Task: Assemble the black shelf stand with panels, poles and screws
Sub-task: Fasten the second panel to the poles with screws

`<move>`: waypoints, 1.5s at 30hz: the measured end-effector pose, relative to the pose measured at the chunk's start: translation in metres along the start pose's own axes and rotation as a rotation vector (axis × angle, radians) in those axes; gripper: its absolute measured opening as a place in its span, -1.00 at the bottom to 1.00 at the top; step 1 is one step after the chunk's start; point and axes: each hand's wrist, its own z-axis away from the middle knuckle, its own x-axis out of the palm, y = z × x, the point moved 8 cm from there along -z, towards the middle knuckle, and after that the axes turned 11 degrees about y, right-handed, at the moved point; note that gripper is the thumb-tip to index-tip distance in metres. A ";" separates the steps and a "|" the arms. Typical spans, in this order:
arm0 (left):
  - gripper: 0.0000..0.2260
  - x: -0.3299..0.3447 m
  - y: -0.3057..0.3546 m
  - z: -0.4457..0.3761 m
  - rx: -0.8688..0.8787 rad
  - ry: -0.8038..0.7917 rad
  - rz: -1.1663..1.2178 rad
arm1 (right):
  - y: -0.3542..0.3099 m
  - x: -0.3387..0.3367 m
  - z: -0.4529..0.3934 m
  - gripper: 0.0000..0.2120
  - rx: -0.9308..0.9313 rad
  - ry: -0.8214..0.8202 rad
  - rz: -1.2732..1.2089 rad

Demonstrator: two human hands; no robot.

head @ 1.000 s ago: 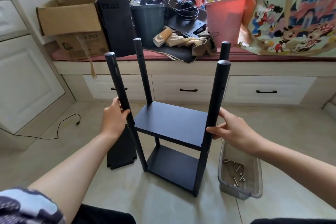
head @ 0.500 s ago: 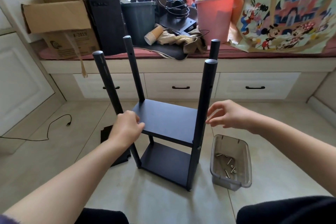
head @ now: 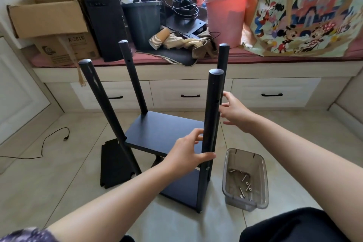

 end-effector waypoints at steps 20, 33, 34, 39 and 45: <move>-0.67 -0.025 0.012 -0.005 0.079 0.038 0.057 | -0.012 -0.016 0.005 -0.76 -0.127 0.163 0.023; -0.48 -0.127 -0.051 0.001 -0.059 0.293 -0.004 | -0.032 -0.001 0.066 -0.46 -0.300 0.011 0.181; -0.48 -0.132 -0.055 0.003 -0.069 0.310 -0.011 | -0.035 0.005 0.073 -0.42 -0.322 -0.003 0.199; -0.54 -0.155 -0.067 0.007 -0.085 0.387 -0.045 | -0.051 0.027 0.092 -0.37 -0.368 -0.058 0.169; -0.58 -0.178 -0.085 0.010 -0.131 0.456 -0.076 | -0.059 0.053 0.103 -0.37 -0.379 -0.135 0.128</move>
